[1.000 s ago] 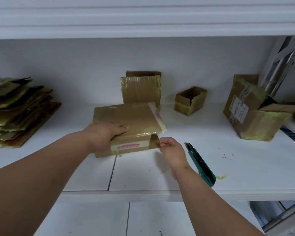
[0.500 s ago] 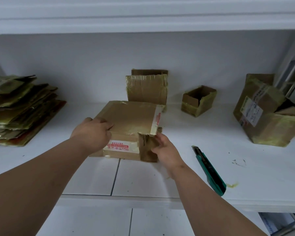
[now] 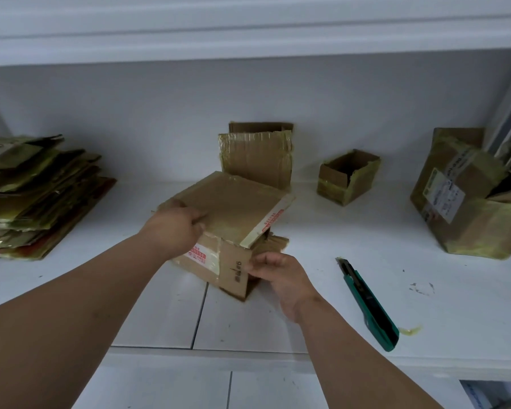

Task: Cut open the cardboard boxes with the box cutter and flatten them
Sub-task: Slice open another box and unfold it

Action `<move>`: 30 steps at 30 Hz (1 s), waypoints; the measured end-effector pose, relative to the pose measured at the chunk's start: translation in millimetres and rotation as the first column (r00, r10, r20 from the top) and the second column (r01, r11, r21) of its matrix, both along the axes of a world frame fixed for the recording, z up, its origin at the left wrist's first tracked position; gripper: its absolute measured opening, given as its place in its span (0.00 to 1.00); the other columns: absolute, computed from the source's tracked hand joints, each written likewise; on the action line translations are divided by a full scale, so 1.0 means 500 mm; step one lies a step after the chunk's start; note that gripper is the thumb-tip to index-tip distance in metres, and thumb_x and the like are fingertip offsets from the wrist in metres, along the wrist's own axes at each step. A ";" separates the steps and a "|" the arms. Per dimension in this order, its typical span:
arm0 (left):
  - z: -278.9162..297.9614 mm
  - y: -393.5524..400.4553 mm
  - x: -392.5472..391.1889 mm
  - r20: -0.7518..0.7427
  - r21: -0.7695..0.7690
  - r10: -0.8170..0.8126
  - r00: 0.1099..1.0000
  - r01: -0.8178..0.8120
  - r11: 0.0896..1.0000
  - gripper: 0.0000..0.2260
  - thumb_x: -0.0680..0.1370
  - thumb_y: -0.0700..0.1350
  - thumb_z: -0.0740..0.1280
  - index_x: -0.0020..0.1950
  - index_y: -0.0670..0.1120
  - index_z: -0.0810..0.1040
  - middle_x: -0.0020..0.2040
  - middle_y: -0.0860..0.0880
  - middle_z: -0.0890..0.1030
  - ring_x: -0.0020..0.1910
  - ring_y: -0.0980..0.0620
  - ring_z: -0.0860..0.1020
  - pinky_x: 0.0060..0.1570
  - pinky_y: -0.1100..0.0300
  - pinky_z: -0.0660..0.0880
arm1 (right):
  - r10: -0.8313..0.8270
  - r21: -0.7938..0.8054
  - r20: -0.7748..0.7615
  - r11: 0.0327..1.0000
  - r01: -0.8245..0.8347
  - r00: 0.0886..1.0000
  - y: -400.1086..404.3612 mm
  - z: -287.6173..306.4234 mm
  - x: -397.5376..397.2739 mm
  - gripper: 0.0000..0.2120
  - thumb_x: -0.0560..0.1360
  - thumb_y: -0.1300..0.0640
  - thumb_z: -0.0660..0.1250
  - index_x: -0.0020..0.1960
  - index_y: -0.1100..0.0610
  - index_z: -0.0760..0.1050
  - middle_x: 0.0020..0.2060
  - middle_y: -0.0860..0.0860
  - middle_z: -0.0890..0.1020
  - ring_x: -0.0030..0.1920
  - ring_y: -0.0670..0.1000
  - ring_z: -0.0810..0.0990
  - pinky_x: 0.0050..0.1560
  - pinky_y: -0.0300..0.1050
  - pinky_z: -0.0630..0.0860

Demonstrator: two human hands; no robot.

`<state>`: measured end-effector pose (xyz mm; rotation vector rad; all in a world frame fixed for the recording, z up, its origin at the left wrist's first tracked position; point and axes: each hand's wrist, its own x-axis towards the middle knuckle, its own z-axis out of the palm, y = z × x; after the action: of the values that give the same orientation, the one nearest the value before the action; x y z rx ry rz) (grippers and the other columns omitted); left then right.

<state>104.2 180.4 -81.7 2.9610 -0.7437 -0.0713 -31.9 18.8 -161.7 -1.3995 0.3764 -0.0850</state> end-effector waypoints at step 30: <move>0.005 0.041 -0.040 -0.029 -0.032 -0.052 0.998 0.051 0.998 0.26 0.77 0.39 0.64 0.75 0.52 0.68 0.72 0.50 0.71 0.67 0.49 0.71 0.65 0.60 0.68 | -0.281 -0.463 -0.042 0.856 0.231 0.959 -0.005 -0.004 0.040 0.50 0.67 0.41 0.77 0.79 0.51 0.53 0.73 0.49 0.68 0.73 0.56 0.67 0.71 0.55 0.67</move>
<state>84.0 201.0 -79.2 2.9052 -0.8094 -0.1064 -12.1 16.4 -163.6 -1.8160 0.6659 -0.3366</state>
